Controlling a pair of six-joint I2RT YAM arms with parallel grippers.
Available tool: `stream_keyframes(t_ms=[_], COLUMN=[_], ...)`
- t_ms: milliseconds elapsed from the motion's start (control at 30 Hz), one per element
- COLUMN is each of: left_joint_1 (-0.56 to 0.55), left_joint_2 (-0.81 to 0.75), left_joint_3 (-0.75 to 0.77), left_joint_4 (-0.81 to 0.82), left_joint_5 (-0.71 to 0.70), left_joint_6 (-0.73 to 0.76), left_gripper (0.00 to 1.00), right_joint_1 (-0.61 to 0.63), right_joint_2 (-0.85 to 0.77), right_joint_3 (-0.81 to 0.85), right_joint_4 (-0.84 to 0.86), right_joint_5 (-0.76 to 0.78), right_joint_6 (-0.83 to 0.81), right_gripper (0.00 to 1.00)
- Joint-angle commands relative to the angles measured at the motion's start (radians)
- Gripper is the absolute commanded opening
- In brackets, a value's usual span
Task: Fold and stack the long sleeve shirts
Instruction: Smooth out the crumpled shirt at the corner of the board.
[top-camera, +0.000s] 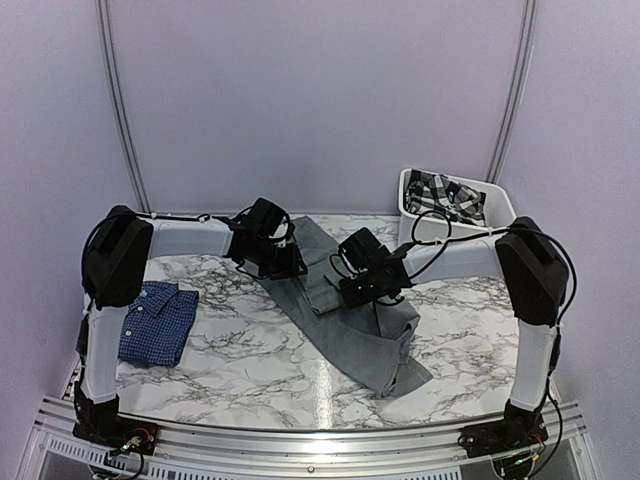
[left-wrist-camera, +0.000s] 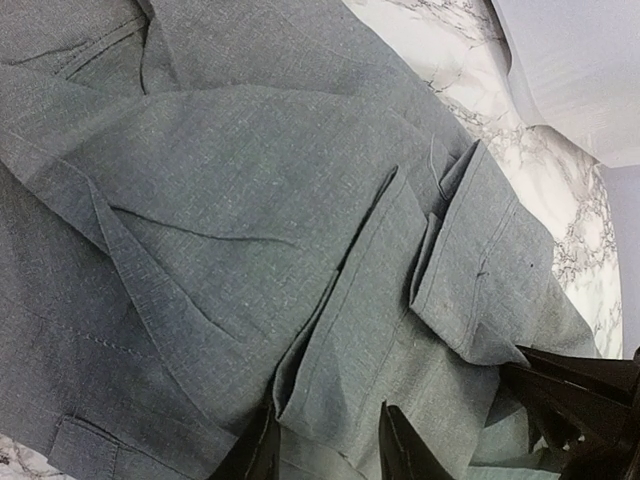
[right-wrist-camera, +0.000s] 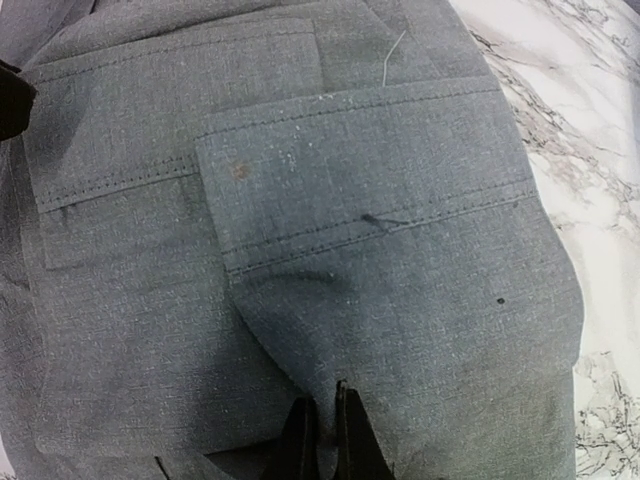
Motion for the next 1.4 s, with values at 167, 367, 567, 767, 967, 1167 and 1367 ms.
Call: stream_keyframes(t_ms=[167,367,567,767,967,1167,1367], left_joint_1=[-0.019,-0.020,-0.018,0.013,0.039,0.068,0.233], left_joint_2=[0.038,0.043,-0.012,-0.141,-0.218,-0.288,-0.494], left_joint_3=[0.057,0.053,0.018,-0.041,-0.088,-0.139,-0.187], left_joint_4=[0.015,0.015,0.009,0.006,0.005,0.002,-0.044], left_joint_5=[0.015,0.011,-0.053,-0.146,-0.152,-0.203,-0.298], left_joint_6=[0.003,0.003,0.008,0.003,0.018,0.020,0.035], left_gripper=[0.31,0.08,0.00,0.00,0.00,0.00,0.00], right_joint_1=[0.004,0.004,-0.012,-0.035,-0.064,-0.070,-0.134], right_joint_2=[-0.035,-0.041,-0.072,-0.084,-0.081,-0.086,-0.145], right_joint_3=[0.017,0.028,0.045,0.058,0.039,0.036,0.093], right_joint_4=[0.012,0.008,0.005,0.005,0.039,0.041,0.001], right_joint_5=[0.013,0.018,0.038,0.042,-0.033,-0.034,0.066], right_joint_6=[0.009,0.008,-0.004,-0.016,0.000,0.010,-0.043], right_gripper=[0.01,0.00,0.00,0.00,0.11,0.00,0.00])
